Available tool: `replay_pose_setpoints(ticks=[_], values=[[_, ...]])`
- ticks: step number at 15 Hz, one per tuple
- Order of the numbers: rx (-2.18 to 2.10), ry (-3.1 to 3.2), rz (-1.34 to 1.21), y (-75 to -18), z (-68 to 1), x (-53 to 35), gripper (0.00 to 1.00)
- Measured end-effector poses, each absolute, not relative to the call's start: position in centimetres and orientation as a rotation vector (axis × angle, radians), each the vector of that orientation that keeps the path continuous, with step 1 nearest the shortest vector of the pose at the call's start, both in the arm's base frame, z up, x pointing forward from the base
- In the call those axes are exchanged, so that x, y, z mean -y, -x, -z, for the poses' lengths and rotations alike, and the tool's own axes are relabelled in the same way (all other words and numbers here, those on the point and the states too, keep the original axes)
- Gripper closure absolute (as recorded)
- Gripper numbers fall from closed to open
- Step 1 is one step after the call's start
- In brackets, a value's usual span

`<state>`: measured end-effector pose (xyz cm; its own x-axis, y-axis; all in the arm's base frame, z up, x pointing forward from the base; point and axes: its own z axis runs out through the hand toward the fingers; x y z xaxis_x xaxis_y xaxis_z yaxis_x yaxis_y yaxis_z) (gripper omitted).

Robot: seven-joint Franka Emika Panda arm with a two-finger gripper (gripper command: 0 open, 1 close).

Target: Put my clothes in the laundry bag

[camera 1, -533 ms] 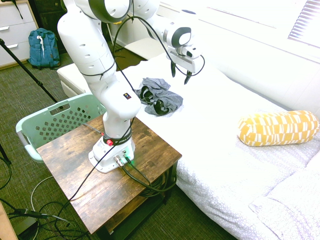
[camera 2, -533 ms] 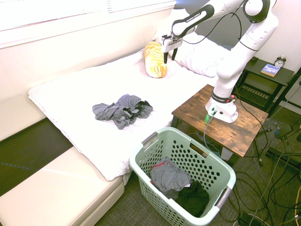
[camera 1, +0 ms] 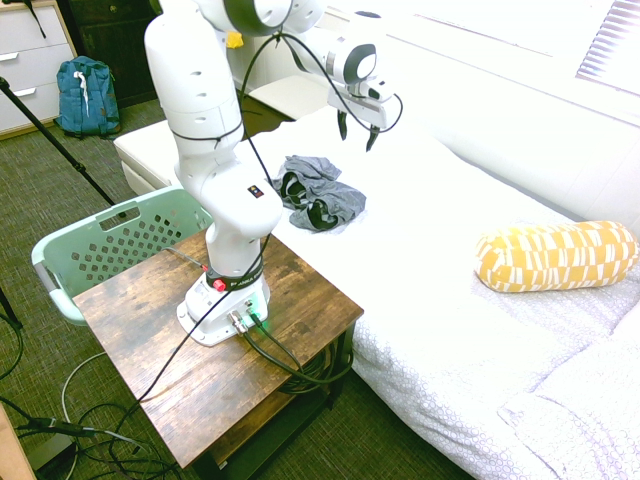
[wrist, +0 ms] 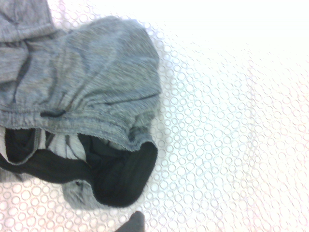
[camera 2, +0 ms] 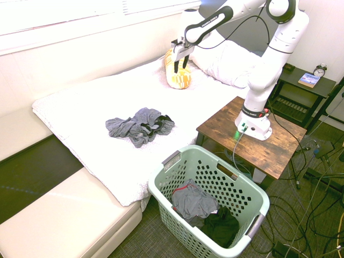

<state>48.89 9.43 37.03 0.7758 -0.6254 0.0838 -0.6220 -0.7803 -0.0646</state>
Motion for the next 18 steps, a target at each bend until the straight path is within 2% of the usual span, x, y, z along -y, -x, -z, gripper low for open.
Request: replay_pose_setpoints(ticks=[3,7,11,14,18], values=[[-0.929,2.956,0.087,-54.0,-33.2,-14.6,0.00],[-0.775,2.989,-0.040,-58.4,-24.4,-21.9,0.00],[-0.707,3.040,-0.134,-63.0,-14.0,-22.0,0.00],[-0.692,3.062,-0.246,-64.2,-8.2,-23.5,0.00],[-0.684,3.104,-0.371,-63.8,-5.7,-24.6,0.00]])
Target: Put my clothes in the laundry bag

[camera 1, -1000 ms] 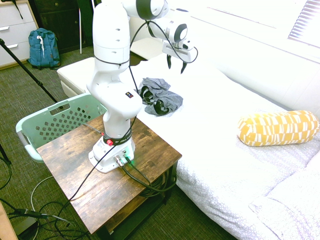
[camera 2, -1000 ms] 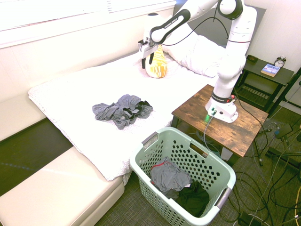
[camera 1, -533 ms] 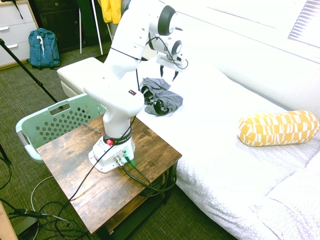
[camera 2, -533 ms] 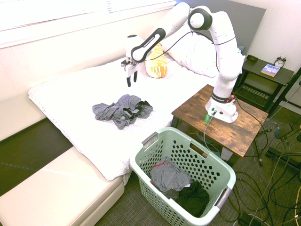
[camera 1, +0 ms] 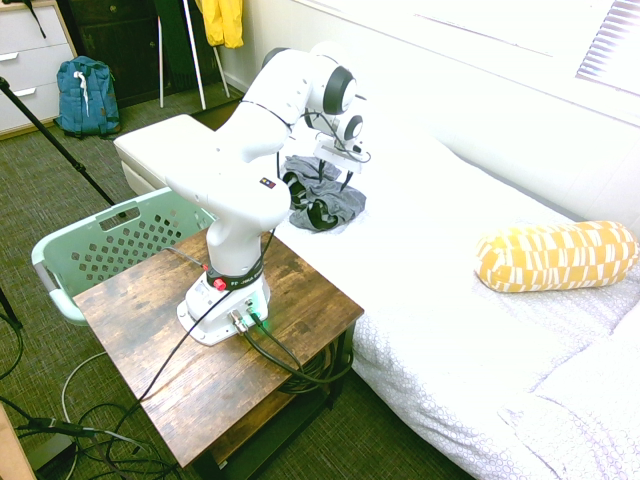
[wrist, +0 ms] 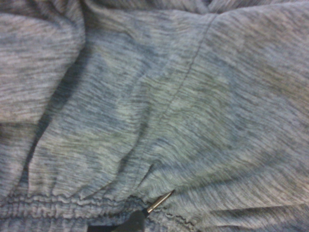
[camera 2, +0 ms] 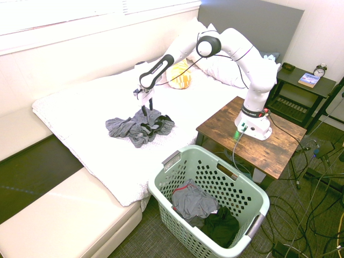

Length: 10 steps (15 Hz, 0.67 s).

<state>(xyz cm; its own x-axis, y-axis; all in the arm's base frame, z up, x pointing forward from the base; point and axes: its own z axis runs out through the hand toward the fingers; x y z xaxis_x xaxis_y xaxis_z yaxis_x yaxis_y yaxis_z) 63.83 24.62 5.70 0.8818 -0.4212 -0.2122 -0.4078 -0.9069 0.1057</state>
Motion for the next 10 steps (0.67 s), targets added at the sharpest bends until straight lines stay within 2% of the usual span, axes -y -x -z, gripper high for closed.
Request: replay_pose_setpoints(ticks=[6,10], values=[[0.602,-2.881,0.564,-61.6,0.6,-23.6,0.00],[0.498,-2.897,0.570,-60.6,3.9,-23.7,0.00]])
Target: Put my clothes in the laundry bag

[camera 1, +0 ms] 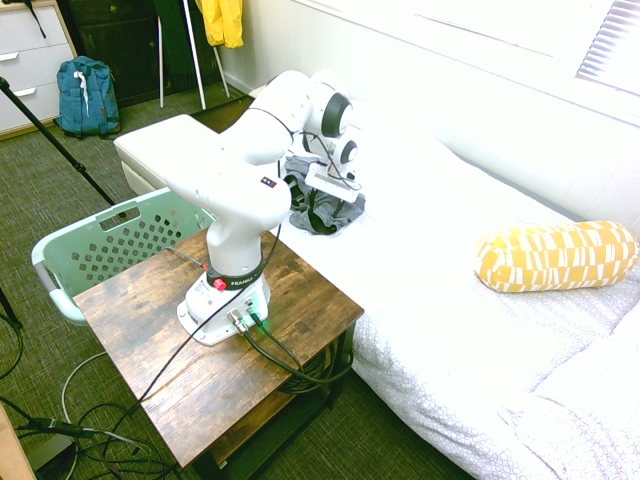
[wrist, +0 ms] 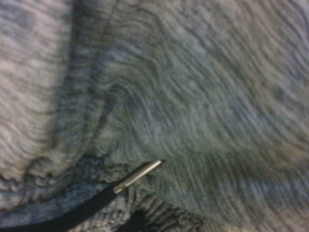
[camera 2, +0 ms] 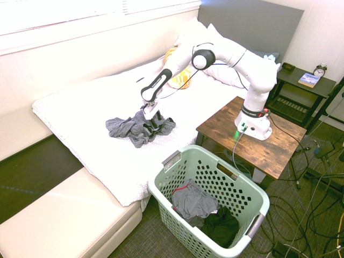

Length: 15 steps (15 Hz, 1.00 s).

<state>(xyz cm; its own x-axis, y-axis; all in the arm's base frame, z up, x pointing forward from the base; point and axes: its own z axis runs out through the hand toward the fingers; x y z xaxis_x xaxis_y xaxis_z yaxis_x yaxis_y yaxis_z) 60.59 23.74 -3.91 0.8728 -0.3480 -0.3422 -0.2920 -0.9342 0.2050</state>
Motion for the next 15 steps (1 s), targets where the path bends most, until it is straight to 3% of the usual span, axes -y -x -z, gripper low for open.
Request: replay_pose_setpoints(ticks=[1,2,15], values=[[0.430,-2.919,0.532,-60.6,4.1,-24.1,0.00],[0.367,-2.937,0.491,-60.2,4.4,-24.4,1.00],[0.251,-3.029,0.399,-59.2,4.2,-23.2,1.00]])
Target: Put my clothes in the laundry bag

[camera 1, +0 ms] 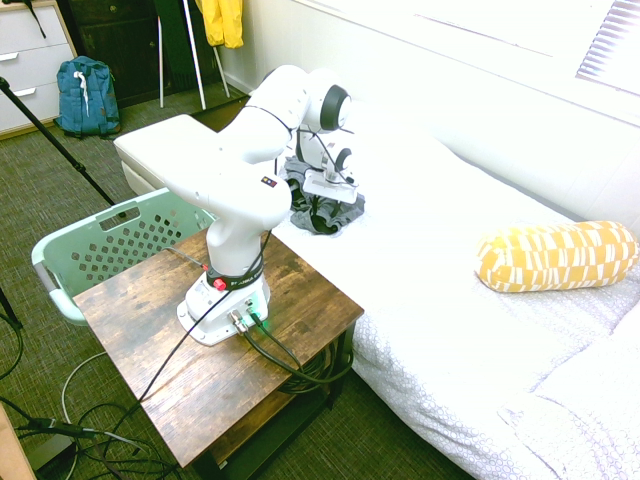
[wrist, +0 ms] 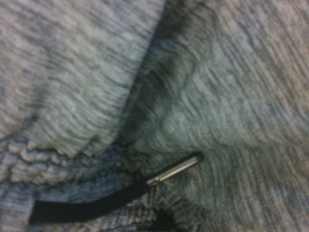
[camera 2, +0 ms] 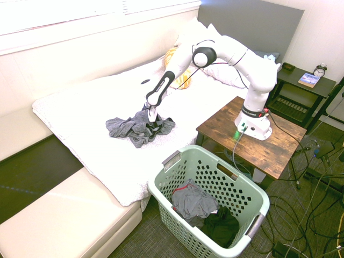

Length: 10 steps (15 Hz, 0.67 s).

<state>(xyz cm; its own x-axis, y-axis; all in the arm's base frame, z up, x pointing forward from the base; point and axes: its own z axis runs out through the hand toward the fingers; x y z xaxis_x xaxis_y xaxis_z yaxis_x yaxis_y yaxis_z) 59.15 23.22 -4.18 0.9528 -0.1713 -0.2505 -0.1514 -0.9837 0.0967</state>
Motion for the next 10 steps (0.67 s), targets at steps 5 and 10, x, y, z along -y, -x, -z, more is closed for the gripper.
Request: replay_pose_setpoints(ticks=[5,10], values=[[0.279,-3.033,0.413,-59.14,4.26,-23.14,1.00],[0.317,-3.028,0.432,-59.90,3.54,-22.65,1.00]])
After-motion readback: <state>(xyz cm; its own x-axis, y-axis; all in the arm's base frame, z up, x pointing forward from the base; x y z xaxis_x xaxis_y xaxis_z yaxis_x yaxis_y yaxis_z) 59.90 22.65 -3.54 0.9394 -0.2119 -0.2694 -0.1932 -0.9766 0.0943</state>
